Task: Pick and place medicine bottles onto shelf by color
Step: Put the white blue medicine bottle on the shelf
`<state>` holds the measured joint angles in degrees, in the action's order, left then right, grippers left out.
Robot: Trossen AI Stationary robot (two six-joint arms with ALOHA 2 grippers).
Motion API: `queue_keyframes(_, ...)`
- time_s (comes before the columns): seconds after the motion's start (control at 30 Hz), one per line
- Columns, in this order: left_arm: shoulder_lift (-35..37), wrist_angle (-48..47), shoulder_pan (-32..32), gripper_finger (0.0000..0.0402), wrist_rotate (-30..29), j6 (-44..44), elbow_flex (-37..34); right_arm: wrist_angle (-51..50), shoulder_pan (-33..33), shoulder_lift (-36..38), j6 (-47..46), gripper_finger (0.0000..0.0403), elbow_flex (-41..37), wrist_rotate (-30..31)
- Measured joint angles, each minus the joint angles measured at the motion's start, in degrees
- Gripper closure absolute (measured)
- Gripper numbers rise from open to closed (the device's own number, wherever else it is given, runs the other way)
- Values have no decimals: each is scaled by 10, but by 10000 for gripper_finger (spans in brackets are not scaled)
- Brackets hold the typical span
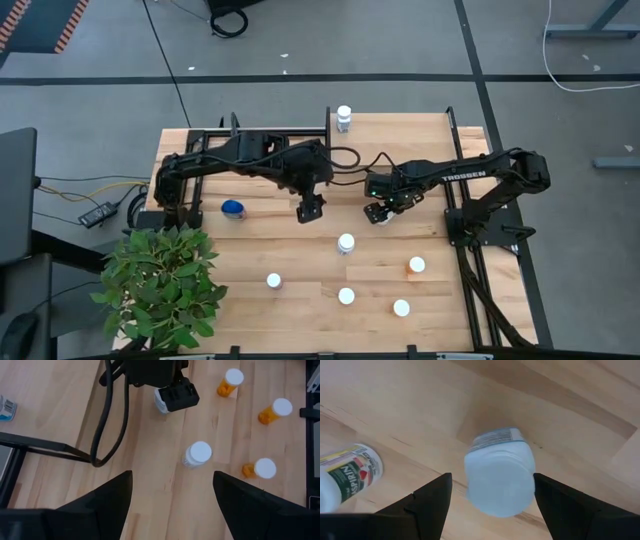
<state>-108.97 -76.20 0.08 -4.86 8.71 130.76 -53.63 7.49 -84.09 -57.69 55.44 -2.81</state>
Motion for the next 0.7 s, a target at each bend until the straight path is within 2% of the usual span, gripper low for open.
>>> queue_keyframes(0.23, 0, 0, 0, 120, 0, 1, 0, -2, -2, 0, -2, 126, 0, -8)
queue_keyframes(0.53, 0, 0, 1, 120, 0, 1, 0, -2, -24, 0, 13, 209, 0, -8)
queue_keyframes(0.7, 0, -2, 4, 120, -2, -7, 0, -7, -29, 0, 27, 229, 10, -20)
